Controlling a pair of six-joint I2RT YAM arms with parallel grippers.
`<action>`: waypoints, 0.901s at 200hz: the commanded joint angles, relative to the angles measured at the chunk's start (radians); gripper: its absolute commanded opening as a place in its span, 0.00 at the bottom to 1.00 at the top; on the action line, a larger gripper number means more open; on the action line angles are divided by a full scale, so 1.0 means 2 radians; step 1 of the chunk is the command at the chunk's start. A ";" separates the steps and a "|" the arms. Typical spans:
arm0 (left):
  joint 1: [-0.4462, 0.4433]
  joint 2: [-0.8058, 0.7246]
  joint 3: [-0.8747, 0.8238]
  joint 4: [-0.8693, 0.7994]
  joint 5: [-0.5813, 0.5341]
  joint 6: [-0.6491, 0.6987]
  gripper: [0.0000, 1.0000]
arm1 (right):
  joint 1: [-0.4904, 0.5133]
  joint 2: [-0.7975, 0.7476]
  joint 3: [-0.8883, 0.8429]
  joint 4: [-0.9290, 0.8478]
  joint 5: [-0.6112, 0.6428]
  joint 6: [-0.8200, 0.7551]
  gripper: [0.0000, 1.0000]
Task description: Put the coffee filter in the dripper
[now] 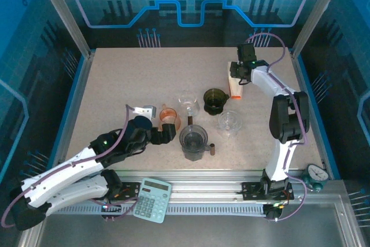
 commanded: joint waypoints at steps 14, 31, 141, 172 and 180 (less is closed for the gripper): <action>0.007 0.000 -0.002 0.011 -0.004 0.006 0.99 | -0.009 0.017 0.025 -0.004 -0.011 0.006 0.27; 0.009 0.001 -0.003 0.014 0.000 0.004 0.99 | -0.010 0.024 0.032 -0.006 -0.013 0.005 0.26; 0.021 0.010 -0.004 0.015 0.012 -0.001 0.99 | -0.012 0.038 0.044 -0.011 -0.018 0.000 0.05; 0.023 0.009 -0.005 0.015 0.017 -0.004 0.99 | -0.011 0.011 0.022 0.004 -0.016 -0.001 0.00; 0.024 0.010 -0.006 0.013 0.017 -0.005 0.99 | -0.011 0.003 0.016 0.007 -0.015 -0.002 0.00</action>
